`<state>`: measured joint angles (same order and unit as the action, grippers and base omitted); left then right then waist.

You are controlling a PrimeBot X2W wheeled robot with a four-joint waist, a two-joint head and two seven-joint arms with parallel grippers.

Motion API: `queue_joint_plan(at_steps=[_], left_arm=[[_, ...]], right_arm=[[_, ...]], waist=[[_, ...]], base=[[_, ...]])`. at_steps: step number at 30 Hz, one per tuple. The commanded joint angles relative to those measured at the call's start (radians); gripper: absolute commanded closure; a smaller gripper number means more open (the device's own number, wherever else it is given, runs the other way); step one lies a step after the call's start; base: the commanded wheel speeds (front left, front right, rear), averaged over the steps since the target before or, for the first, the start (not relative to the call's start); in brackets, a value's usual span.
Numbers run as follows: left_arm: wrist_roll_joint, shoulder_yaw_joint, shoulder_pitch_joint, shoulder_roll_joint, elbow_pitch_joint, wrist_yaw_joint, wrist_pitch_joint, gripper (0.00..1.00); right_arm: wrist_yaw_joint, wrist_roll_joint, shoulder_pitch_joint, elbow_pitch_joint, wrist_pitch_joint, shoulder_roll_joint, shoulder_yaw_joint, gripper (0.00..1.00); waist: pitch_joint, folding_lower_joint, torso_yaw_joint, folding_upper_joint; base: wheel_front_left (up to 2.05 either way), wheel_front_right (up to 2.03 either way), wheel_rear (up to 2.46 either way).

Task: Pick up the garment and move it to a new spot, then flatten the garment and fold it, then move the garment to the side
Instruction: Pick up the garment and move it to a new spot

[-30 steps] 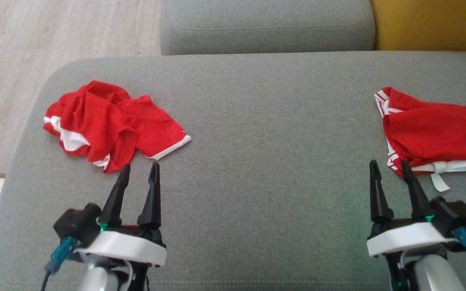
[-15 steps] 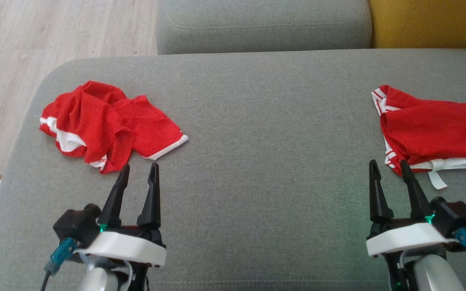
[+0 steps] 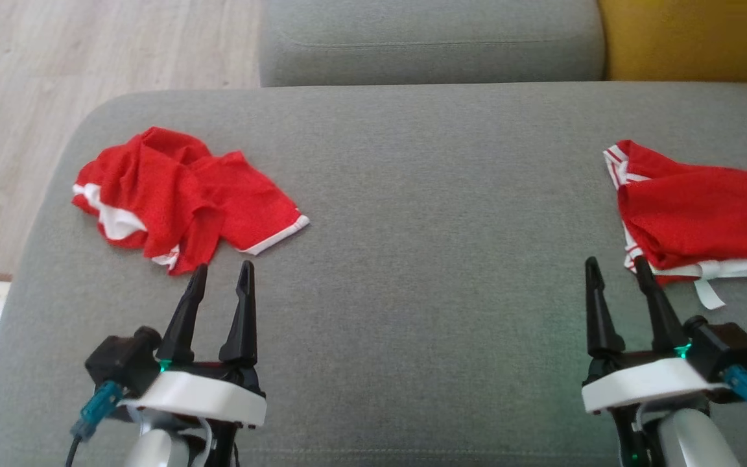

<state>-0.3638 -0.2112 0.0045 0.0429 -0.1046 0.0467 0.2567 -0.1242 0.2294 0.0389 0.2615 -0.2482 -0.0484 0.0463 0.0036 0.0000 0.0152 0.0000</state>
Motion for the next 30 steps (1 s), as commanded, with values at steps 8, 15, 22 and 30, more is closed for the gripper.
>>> queue_joint_plan(at_steps=[8, 15, 22, 30], left_arm=[[-0.002, 0.064, -0.046, 0.007, 0.043, -0.013, 0.005, 0.0], [0.002, 0.101, -0.05, 0.007, 0.052, -0.014, 0.005, 0.0], [0.008, 0.124, -0.05, 0.007, 0.05, -0.009, 0.005, 0.0], [0.009, 0.13, -0.045, 0.007, 0.048, -0.008, 0.005, 0.0]], right_arm=[[-0.007, 0.009, 0.03, -0.031, -0.013, -0.002, 0.061, 0.0], [-0.007, 0.006, 0.038, -0.024, -0.014, -0.002, 0.094, 0.0], [-0.007, 0.012, 0.043, -0.019, -0.014, -0.002, 0.11, 0.0], [-0.007, 0.021, 0.035, -0.011, -0.014, -0.002, 0.115, 0.0]], waist=[[0.004, 0.0, 0.095, 0.0], [0.014, 0.0, 0.192, 0.0], [0.019, 0.0, 0.278, 0.0], [0.012, 0.0, 0.389, 0.0]], base=[[0.0, 0.0, 0.0], [0.0, 0.0, 0.0], [0.0, 0.0, 0.0], [0.0, 0.0, 0.0]])
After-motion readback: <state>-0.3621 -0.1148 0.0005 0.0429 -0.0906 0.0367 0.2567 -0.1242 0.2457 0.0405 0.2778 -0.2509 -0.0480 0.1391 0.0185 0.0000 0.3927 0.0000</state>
